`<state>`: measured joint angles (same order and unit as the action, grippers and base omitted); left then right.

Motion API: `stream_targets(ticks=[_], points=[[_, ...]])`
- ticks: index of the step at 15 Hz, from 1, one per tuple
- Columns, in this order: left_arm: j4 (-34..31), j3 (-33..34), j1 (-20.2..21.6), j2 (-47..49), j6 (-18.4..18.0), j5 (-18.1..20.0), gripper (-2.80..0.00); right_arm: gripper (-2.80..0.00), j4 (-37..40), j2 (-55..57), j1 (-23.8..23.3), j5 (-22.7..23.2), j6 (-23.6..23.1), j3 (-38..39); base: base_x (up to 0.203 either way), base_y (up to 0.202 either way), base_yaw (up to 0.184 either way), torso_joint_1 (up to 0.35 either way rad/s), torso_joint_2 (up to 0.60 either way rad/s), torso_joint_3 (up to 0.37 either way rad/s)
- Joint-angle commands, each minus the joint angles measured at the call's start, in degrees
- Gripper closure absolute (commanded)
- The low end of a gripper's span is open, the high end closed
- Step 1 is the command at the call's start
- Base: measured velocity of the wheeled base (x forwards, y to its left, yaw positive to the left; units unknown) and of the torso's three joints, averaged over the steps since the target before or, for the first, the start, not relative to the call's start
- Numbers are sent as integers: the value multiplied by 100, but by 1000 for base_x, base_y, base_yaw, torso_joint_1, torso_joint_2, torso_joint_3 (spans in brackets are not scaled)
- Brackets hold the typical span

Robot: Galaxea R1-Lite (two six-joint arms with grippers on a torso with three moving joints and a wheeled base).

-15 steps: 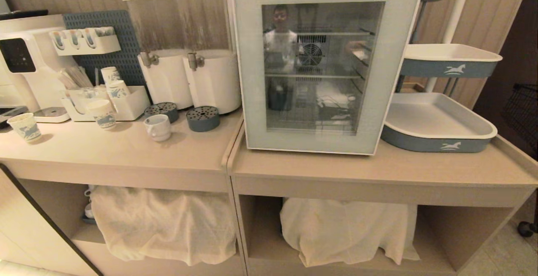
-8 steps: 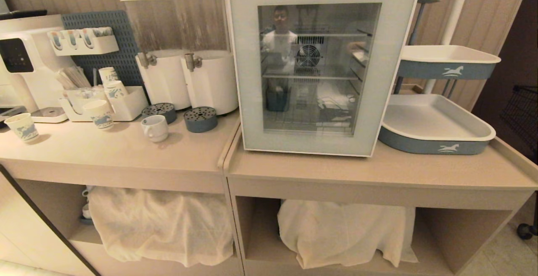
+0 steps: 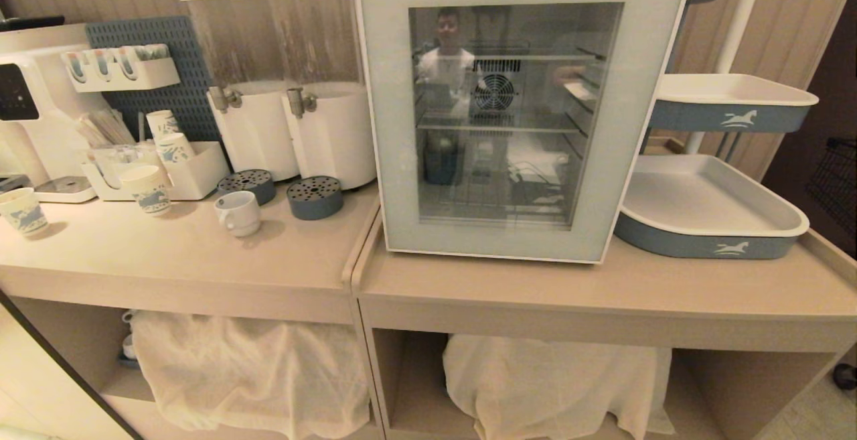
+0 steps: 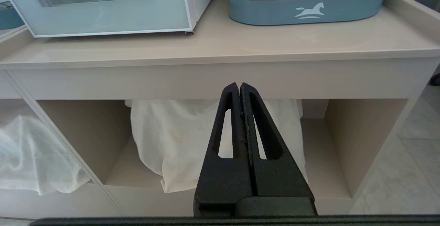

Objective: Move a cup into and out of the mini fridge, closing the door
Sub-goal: Open the freezer door

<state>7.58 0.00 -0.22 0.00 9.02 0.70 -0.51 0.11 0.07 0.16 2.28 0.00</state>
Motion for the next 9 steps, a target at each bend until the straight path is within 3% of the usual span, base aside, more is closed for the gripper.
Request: stream_targets(ticks=[1, 7, 9], points=[[-2, 229, 4, -26, -32, -8, 0, 0, -2, 7, 1, 2, 1, 0, 0, 0, 0, 0, 0, 0], [-381, 162, 4, 62, -239, 49, 0, 0, -2, 13, 1, 2, 1, 0, 0, 0, 0, 0, 0, 0], [-924, -666, 2, 198, -232, 75, 0, 0, -2, 7, 1, 2, -5, 0, 0, 0, 0, 0, 0, 0]])
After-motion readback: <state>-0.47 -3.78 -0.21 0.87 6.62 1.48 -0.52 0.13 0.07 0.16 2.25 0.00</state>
